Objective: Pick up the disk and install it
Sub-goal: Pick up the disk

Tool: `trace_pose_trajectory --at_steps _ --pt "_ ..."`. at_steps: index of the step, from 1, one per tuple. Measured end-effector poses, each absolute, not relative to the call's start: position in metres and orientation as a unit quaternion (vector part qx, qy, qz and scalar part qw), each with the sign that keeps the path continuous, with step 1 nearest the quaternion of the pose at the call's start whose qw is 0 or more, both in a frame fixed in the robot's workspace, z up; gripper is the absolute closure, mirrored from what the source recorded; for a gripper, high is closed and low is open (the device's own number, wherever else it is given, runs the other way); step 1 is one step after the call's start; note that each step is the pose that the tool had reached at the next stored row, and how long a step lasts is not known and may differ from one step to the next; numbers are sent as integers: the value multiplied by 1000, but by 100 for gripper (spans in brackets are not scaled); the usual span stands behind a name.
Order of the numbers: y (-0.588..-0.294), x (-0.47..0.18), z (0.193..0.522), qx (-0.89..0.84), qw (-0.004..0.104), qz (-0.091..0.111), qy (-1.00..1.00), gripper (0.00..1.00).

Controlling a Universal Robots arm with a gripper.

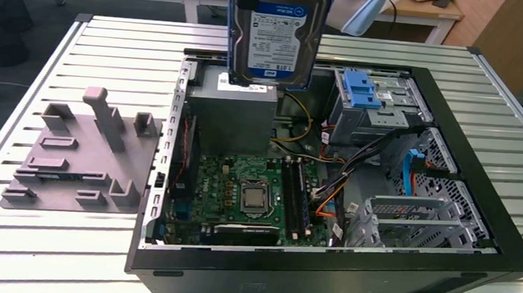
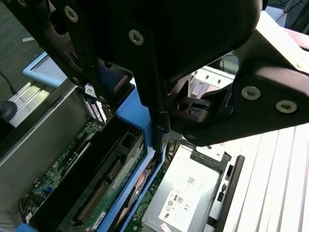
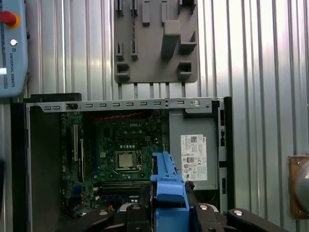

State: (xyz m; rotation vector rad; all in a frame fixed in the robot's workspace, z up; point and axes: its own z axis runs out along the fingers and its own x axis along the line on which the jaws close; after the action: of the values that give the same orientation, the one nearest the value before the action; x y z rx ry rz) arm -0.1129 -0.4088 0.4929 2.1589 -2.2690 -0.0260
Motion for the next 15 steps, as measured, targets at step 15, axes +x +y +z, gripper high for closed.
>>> trace_pose_trajectory --at_steps 15 --pt "-419 -91 493 689 5 -8 -724 64"
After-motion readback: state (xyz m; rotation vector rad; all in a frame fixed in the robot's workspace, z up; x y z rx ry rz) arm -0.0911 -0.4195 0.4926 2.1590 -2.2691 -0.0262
